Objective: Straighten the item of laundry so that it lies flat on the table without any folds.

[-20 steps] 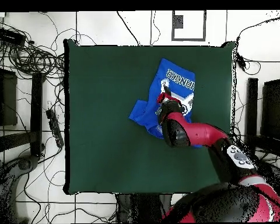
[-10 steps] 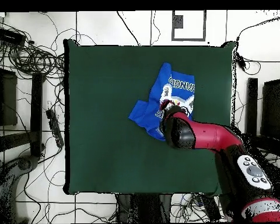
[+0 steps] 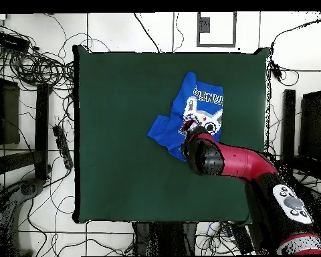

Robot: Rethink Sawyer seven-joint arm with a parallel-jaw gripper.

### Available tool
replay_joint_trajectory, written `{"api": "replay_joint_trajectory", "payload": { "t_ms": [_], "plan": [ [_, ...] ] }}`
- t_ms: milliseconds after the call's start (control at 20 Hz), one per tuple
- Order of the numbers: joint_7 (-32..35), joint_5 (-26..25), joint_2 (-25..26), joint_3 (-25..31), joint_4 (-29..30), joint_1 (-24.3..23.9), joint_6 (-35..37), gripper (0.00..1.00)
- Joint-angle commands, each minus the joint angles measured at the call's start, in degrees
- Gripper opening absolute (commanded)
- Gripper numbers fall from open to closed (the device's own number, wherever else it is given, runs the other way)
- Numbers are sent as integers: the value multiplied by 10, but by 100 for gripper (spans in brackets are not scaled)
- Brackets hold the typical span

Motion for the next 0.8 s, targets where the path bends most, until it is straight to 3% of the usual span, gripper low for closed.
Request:
{"api": "replay_joint_trajectory", "payload": {
  "t_ms": [50, 500, 800],
  "plan": [
    [75, 54, 24, 0, 68, 29, 90, 0],
    [92, 138, 50, 5, 105, 23, 163, 0],
    [78, 147, 103, -29, 78, 37, 187, 0]
  ]
}}
